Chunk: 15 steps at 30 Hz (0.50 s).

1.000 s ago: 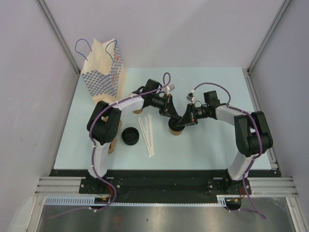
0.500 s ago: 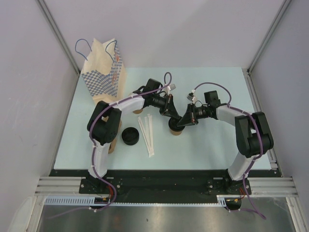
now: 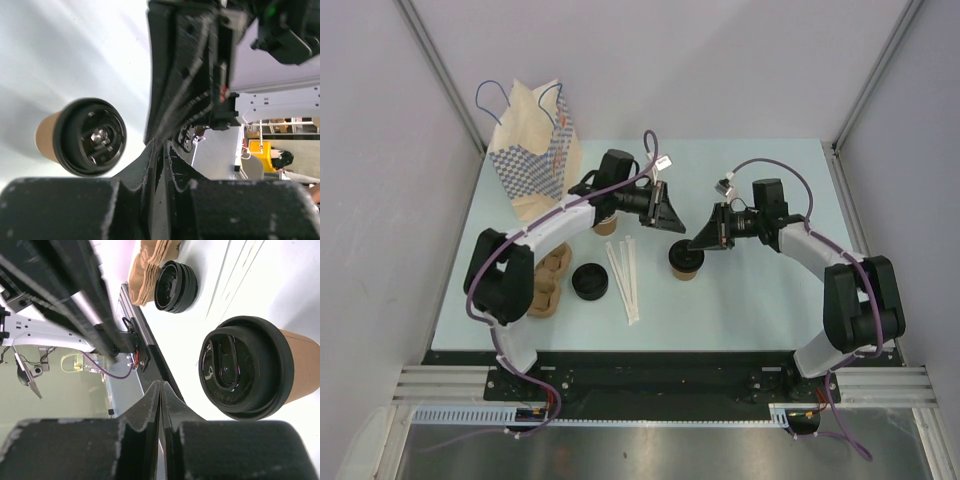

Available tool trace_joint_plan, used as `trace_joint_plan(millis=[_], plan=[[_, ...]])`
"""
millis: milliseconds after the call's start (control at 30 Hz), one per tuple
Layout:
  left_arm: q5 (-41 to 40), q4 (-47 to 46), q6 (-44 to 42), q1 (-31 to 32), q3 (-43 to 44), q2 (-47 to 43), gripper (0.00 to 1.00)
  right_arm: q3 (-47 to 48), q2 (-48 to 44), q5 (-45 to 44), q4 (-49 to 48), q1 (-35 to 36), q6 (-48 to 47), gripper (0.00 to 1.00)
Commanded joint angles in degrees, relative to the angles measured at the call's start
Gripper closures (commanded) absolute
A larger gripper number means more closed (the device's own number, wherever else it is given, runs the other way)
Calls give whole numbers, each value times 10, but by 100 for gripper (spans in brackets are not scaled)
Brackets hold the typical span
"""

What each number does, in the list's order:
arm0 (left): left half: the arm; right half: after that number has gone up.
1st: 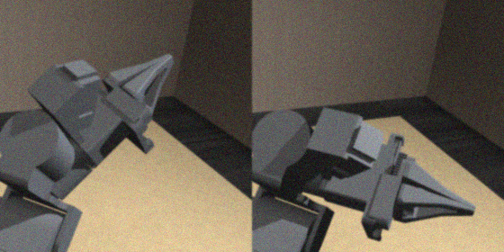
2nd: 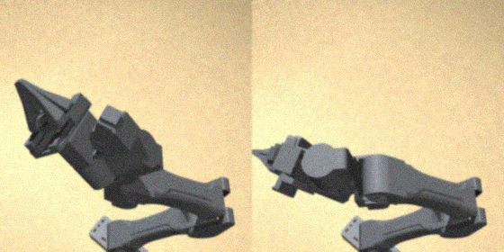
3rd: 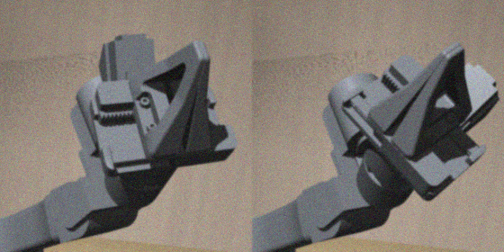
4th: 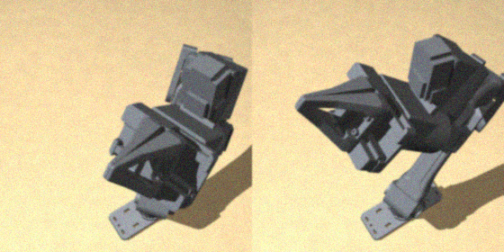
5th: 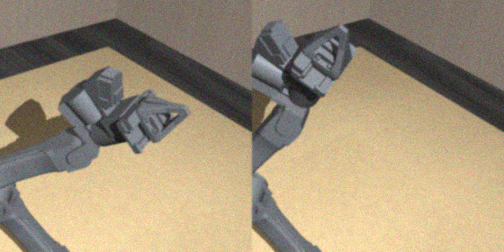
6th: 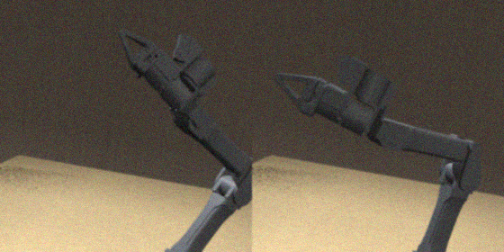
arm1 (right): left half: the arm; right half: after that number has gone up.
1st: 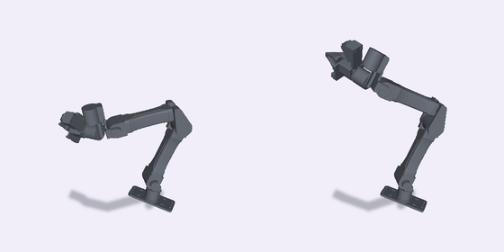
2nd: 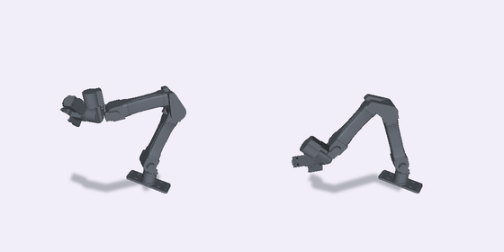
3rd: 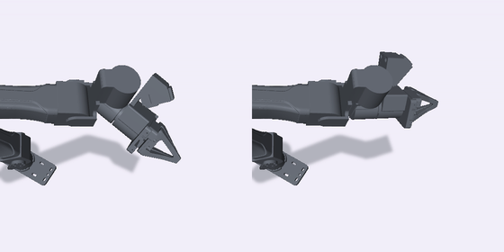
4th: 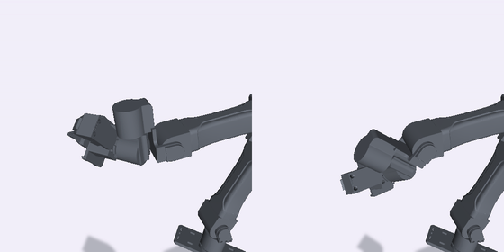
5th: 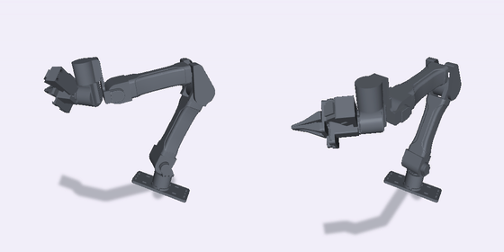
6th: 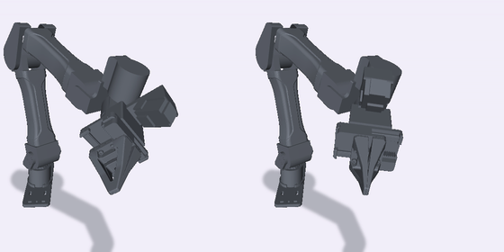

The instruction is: Pack the takeout coffee

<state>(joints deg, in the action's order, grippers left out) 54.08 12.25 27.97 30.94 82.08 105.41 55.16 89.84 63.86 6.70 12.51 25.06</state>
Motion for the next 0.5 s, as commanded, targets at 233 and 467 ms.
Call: trace_joint_plan(millis=[233,467], plan=[[-48,11,-40,32,-28,7,89,-2,8,-35,64,21,-62,93],[-60,31,-48,33,-42,45,92,-7,46,-48,77,17,-97,93]])
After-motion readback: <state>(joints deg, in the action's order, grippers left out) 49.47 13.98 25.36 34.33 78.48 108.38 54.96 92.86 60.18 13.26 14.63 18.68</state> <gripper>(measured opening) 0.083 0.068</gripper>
